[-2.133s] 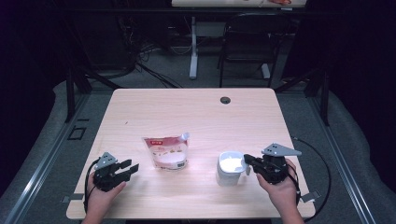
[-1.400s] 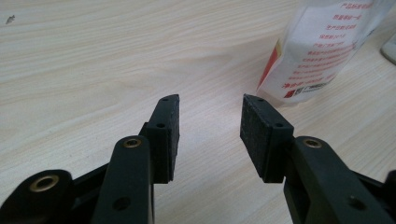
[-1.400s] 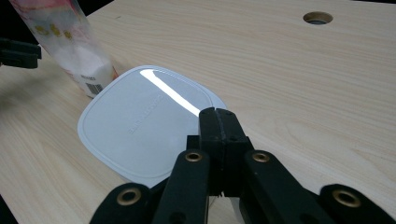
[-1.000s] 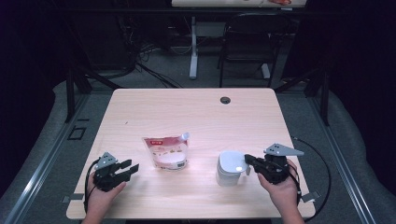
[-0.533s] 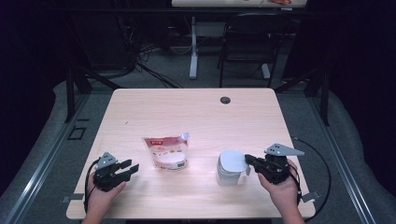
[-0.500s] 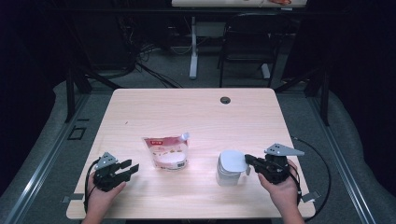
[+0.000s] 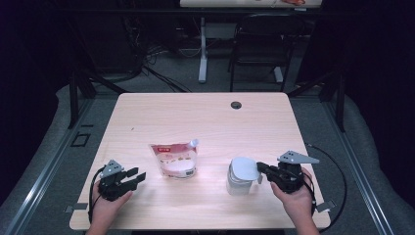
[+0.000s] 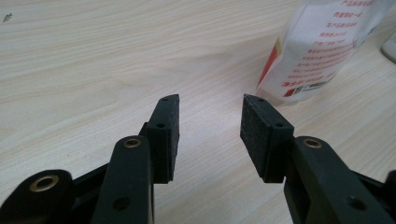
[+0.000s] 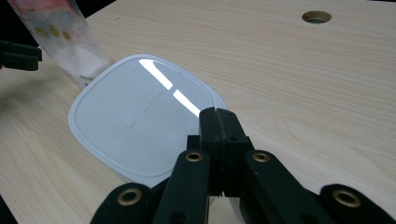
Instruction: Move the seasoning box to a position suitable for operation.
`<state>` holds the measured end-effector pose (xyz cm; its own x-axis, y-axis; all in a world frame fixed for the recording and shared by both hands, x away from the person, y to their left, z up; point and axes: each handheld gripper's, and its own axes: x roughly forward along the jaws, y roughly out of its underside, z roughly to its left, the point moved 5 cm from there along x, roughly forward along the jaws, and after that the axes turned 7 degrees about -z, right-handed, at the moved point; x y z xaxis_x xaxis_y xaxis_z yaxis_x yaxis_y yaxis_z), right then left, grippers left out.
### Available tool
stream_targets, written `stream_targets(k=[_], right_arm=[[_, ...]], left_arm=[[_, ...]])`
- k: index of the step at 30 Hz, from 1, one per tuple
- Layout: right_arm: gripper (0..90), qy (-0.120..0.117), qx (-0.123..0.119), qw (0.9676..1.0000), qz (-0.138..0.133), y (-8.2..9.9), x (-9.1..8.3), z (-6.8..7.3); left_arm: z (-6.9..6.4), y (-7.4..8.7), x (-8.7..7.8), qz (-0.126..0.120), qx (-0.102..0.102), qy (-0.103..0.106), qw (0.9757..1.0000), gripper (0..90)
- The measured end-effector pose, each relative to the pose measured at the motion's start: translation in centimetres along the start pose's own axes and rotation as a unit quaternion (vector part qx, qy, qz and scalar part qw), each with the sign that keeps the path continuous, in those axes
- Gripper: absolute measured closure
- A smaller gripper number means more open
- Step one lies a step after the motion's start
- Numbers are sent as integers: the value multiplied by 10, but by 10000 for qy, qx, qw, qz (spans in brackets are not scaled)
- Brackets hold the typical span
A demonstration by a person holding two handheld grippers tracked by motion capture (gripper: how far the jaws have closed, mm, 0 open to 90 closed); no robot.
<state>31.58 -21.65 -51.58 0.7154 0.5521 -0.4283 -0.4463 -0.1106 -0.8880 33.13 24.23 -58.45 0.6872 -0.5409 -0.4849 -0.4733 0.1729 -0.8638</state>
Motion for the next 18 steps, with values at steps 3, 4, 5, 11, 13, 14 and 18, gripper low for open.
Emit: stream_targets(k=[3, 4, 5, 11, 13, 14, 18], right_arm=[[900, -6, 30, 10000, -20, 0, 0, 0], [900, -3, 36, 10000, -21, 0, 0, -1], [900, -3, 36, 10000, -21, 0, 0, -1], [900, -10, 75, 10000, -3, 1, 0, -3], [900, -104, 251, 9996, -36, 2, 0, -5], [900, -131, 299, 9995, -55, 2, 0, -6], [900, -145, 316, 9994, -50, 3, -1, -6]], left_arm=[[0, 0, 0, 2, 1, -5, 10000, 575], [0, 0, 0, 0, -1, -6, 10000, 575], [0, 0, 0, -2, -3, -6, 10000, 575], [0, 0, 0, -2, 20, -3, 10000, 575], [0, 0, 0, -5, 16, -2, 10000, 575], [1, 0, -1, 17, 19, 8, 10000, 575], [1, 0, -1, 15, 21, 6, 10000, 575]])
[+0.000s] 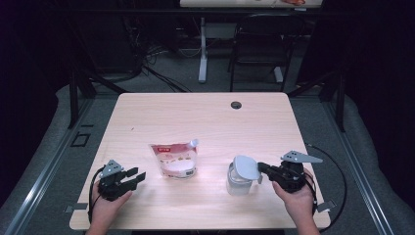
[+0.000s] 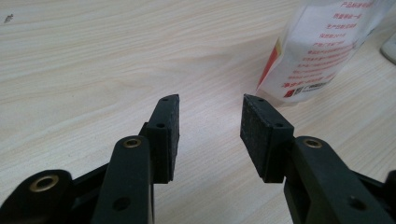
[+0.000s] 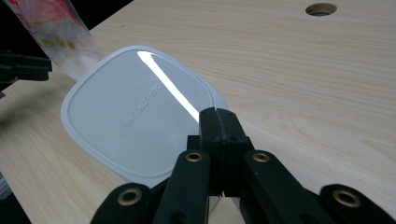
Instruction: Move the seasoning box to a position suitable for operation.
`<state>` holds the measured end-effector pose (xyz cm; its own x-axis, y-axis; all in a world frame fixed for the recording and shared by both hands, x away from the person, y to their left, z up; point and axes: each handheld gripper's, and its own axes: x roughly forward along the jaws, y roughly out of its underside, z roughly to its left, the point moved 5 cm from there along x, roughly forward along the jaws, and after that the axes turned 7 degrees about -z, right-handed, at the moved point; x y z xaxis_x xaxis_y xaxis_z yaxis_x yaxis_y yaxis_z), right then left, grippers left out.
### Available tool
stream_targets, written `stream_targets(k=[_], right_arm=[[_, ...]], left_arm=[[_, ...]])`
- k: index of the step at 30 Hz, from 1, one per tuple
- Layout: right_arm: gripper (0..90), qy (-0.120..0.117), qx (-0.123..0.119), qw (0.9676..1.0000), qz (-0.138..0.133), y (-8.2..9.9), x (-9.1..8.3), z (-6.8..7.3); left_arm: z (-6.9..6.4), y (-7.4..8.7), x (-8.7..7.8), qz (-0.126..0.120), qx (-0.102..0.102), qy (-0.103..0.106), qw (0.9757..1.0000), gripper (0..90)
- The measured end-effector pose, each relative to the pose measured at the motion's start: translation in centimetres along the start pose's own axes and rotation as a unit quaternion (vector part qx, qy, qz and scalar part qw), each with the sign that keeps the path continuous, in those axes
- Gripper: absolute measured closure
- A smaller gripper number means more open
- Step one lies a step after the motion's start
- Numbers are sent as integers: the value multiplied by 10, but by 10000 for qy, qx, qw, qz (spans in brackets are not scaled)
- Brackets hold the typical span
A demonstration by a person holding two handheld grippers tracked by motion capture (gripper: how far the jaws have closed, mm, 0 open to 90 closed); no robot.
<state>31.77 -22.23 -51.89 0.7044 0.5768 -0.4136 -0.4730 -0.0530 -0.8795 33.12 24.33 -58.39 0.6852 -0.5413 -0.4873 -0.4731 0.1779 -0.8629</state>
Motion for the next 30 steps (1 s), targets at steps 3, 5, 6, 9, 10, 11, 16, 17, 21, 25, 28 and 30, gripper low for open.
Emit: stream_targets(k=[3, 5, 6, 9, 10, 11, 16, 17, 21, 25, 28, 30], right_arm=[[900, -2, 12, 10000, -10, 0, 0, 0], [900, 6, 26, 10000, -9, 0, 0, 0], [900, -10, 57, 10000, -22, 0, 0, -1], [900, -55, 136, 9999, -59, 1, 0, -1], [900, -60, 160, 9998, -64, 1, 0, -2], [900, -72, 190, 9998, -65, 1, 0, -2], [900, -10, 328, 9995, 5, 4, 1, -5], [900, -22, 367, 9993, 25, 5, 1, -6], [900, -28, 488, 9988, 103, 9, 3, -9], [900, -60, 623, 9980, 108, 10, 4, -12], [900, -110, 722, 9973, 106, 12, 5, -13], [900, -89, 702, 9974, 144, 13, 5, -14]], left_arm=[[0, 0, 0, -21, -1, -10, 10000, 575], [0, 0, 0, -19, 0, -9, 10000, 575], [0, 0, 0, -14, 3, -6, 10000, 575], [0, 0, 0, -1, -13, -1, 10000, 575], [0, 0, 0, 3, 4, 1, 10000, 575], [0, 0, 0, 7, 7, 5, 10000, 575], [0, 0, 0, -13, 2, -5, 10000, 575], [0, 0, 0, -17, 6, -5, 10000, 575], [0, 0, 0, -11, -10, -8, 10000, 575], [0, 0, 0, 6, -7, 3, 10000, 575], [0, 0, -1, 4, -6, 3, 10000, 575], [0, 0, -1, 3, -5, 4, 10000, 575]])
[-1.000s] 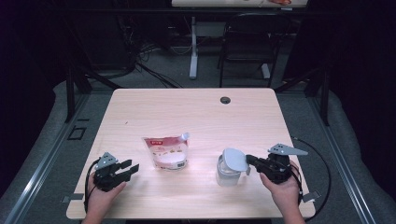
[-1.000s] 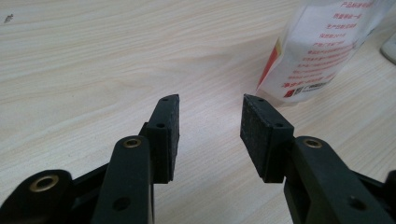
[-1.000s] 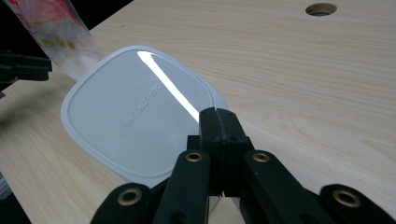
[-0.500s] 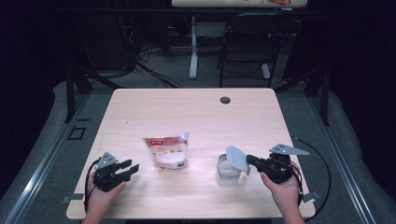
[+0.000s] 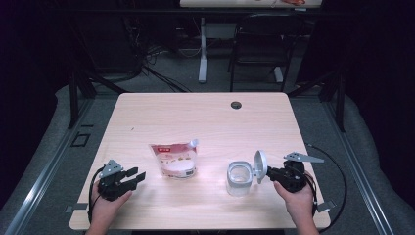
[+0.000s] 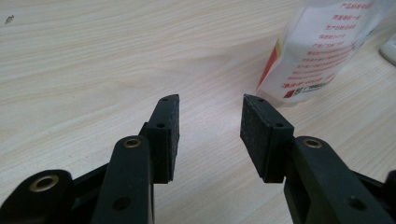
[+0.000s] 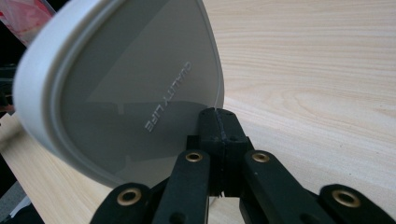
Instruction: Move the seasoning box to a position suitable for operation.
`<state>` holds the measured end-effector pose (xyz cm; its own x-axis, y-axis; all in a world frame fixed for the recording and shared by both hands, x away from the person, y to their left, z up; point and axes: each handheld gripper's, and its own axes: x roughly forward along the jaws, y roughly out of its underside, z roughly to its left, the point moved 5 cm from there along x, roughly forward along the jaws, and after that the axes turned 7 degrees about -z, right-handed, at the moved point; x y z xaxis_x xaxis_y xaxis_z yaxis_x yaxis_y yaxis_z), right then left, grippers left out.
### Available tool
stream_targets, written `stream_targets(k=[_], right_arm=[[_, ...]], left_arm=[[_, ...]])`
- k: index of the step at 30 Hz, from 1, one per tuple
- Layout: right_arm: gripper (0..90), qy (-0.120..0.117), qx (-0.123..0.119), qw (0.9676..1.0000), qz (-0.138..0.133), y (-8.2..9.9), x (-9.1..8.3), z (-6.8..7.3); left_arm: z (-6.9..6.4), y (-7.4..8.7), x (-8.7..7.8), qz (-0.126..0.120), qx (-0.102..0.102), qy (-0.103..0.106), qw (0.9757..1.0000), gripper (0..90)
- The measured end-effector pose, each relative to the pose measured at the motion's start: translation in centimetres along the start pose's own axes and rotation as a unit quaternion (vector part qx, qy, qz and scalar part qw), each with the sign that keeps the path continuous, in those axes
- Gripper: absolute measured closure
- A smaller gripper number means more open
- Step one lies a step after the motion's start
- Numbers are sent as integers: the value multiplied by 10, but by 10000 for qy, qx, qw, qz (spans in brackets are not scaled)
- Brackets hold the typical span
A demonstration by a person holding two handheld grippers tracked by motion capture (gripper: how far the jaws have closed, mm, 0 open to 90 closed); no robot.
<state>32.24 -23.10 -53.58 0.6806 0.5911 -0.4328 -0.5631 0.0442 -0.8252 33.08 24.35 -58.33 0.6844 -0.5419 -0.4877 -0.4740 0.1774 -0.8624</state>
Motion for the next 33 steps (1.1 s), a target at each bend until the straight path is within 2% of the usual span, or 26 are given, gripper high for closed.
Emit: stream_targets(k=[7, 12, 16, 18, 21, 24, 29, 33], right_arm=[[900, 28, -45, 10000, 42, 2, 0, -2], [854, 133, -63, 9999, -23, 2, -2, -4], [801, 323, -246, 9992, -33, 4, -4, -9], [794, 359, -251, 9990, -40, 4, -4, -10], [745, 533, -446, 9976, -53, 7, -10, -13], [718, 632, -479, 9968, -78, 11, -16, -16], [691, 625, -619, 9961, -73, 20, -24, -16], [681, 522, -634, 9965, -125, 23, -24, -14]], left_arm=[[0, 0, 0, 0, -1, -1, 10000, 574], [0, 0, -1, -10, -11, 1, 10000, 572], [0, -1, 0, -109, -86, 20, 9999, 561], [0, -1, -1, -111, -67, 17, 9999, 561], [1, -1, -1, -87, -66, -15, 9999, 561], [1, -1, -1, -84, -59, -21, 9999, 560], [1, -1, -1, -86, 2, -37, 10000, 557], [0, -1, 0, -27, -1, -17, 10000, 556]])
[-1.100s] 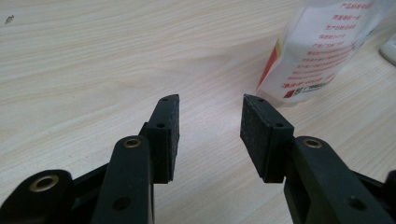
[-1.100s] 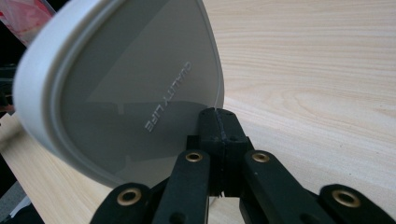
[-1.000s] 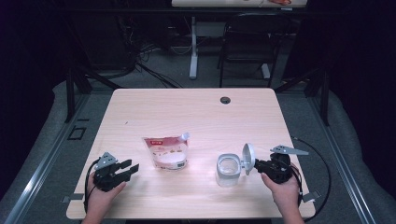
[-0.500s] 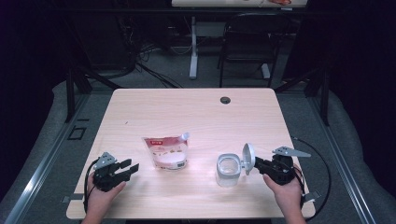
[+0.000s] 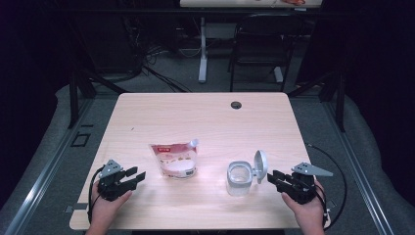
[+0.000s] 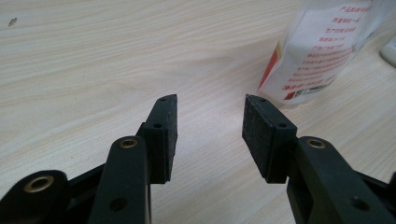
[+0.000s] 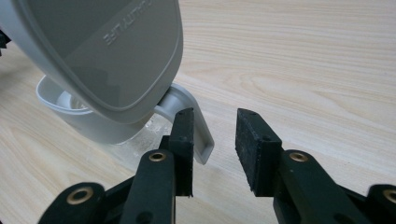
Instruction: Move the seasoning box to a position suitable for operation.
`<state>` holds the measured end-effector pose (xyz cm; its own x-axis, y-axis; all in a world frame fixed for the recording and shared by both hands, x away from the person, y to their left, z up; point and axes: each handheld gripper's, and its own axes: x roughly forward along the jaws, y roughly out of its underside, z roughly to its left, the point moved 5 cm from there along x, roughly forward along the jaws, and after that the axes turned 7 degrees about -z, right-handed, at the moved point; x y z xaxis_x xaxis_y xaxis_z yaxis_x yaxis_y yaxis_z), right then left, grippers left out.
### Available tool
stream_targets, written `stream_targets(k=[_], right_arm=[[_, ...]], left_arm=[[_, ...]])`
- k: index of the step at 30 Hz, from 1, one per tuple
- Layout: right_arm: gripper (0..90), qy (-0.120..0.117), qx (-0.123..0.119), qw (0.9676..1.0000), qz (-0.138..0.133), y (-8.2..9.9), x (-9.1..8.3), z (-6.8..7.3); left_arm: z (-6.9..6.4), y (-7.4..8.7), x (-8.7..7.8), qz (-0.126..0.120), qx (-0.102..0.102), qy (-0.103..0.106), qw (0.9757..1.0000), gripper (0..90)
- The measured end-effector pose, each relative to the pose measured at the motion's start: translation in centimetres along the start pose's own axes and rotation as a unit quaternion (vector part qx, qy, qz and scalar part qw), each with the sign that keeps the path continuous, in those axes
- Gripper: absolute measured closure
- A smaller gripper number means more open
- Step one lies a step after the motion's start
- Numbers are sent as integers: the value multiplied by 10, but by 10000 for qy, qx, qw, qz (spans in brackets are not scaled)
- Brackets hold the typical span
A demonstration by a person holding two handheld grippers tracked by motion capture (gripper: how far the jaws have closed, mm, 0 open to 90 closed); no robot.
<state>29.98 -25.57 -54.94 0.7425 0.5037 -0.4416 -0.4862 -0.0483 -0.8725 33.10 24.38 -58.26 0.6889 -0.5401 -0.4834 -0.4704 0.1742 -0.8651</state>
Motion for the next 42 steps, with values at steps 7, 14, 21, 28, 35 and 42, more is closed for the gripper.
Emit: stream_targets(k=[7, 14, 21, 28, 35, 42], right_arm=[[661, 10, -266, 9995, 152, 7, 6, 7], [653, -46, -389, 9988, 298, 12, 11, 10], [640, -105, -373, 9987, 318, 15, 14, 9], [646, -169, -333, 9984, 422, 19, 23, 10], [719, -171, -303, 9982, 498, 19, 29, 8], [807, -140, -433, 9975, 543, 15, 30, 10]], left_arm=[[0, 0, 0, -44, -25, -3, 10000, 556], [1, 0, -1, -53, -7, 0, 10000, 556], [0, -1, -1, -60, -18, 9, 10000, 562], [0, -1, -1, -11, 21, 23, 10000, 562], [1, 2, -7, -49, 31, -52, 10000, 567], [4, 5, -13, -75, -36, -118, 9999, 569]])
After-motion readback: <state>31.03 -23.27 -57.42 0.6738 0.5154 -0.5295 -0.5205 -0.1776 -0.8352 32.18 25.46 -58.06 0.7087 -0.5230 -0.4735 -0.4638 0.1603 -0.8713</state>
